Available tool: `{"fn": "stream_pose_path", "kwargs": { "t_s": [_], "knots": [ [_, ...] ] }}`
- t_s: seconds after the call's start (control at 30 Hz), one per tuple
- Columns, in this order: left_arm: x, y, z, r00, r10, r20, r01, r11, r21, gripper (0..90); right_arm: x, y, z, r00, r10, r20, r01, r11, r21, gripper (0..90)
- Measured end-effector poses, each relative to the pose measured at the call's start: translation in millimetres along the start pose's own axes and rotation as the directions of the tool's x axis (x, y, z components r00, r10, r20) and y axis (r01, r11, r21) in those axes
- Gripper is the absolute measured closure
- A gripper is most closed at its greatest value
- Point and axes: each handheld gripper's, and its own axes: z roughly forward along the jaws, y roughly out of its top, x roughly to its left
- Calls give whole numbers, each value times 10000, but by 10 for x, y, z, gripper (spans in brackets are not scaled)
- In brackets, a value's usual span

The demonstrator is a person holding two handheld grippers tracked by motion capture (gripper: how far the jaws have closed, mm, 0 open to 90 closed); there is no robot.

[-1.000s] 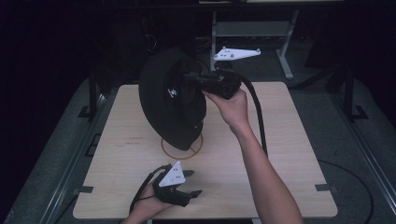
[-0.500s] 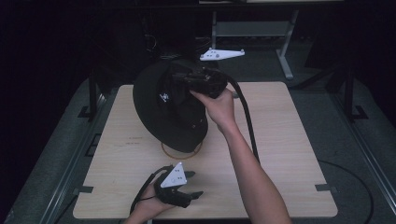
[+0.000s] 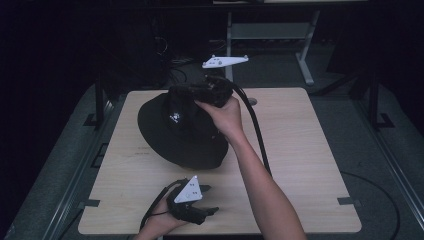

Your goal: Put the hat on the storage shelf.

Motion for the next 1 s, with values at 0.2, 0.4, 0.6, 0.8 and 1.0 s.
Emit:
{"fn": "stream_pose_path", "kwargs": {
  "t_s": [0.2,0.4,0.6,0.8,1.0],
  "knots": [
    [-6,1,-1,10000,58,-9,-58,10000,-14,307,12,-29,65,9997,69,-249,-63,9996,260,736],
    [-11,0,6,10000,56,-13,-56,10000,11,305,-1,-42,0,9997,110,-222,-104,9995,284,653],
    [-24,-4,11,10000,96,1,-96,9999,29,303,-33,-56,-119,10000,71,0,-71,9991,426,617],
    [-19,-7,-5,10000,-14,-25,14,10000,-50,301,-35,-45,-263,9997,-3,248,-4,9995,303,588],
    [-9,-14,-1,10000,-33,-53,33,10000,-47,296,-75,-96,-402,9986,31,523,-47,9996,295,536]
  ]
}}
